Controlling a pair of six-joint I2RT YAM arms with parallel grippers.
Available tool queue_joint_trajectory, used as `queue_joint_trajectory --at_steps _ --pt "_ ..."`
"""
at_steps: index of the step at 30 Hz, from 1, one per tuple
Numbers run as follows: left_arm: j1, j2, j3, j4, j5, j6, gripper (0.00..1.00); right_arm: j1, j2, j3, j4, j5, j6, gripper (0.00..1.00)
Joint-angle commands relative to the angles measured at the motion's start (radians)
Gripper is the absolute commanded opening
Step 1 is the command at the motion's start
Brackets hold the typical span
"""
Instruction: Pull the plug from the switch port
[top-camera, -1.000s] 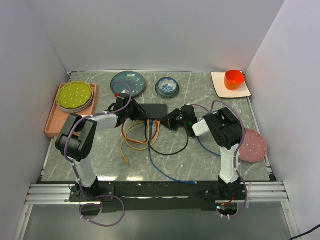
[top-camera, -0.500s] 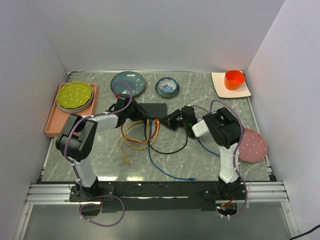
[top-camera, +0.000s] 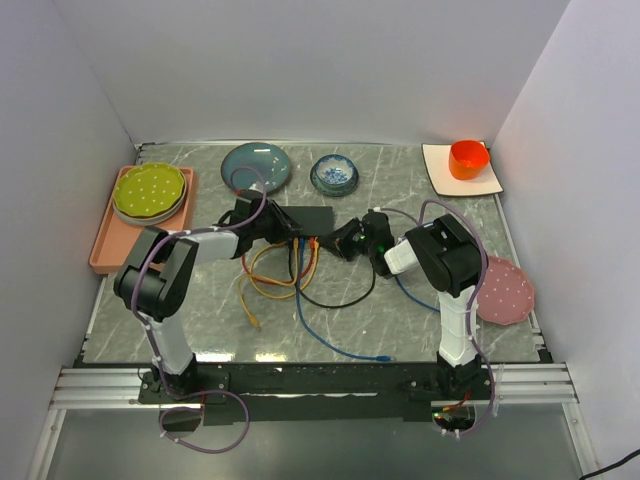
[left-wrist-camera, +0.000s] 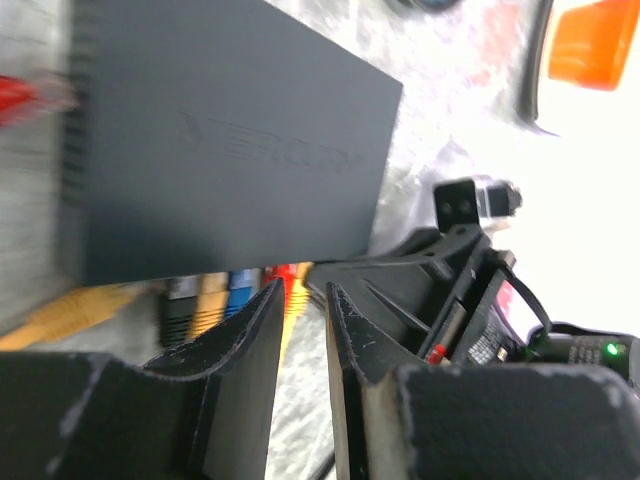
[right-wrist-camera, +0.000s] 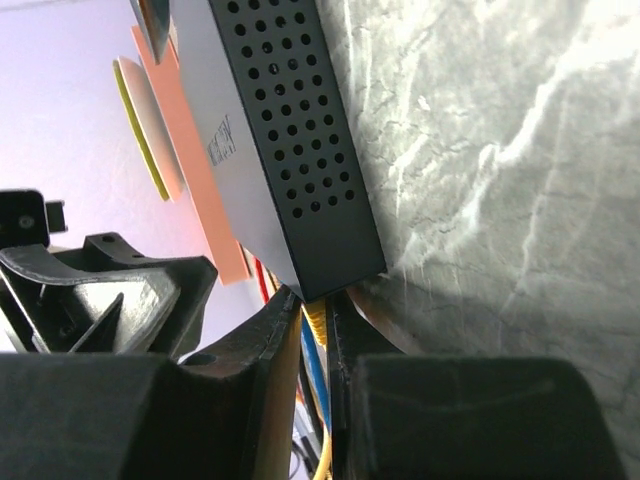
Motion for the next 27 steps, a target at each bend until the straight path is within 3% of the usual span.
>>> queue_joint_trajectory --at_steps 1,27 --pt "-0.024 0.048 -0.003 0.114 0.118 -0.057 0.30 -0.002 0.028 0.010 -0.012 -0.017 -0.078 0.00" --pt "-0.043 0.127 0.120 -0.024 0.023 -0.064 0.29 0.021 -0.061 -0.061 -0.098 -0.111 -0.245 0.00"
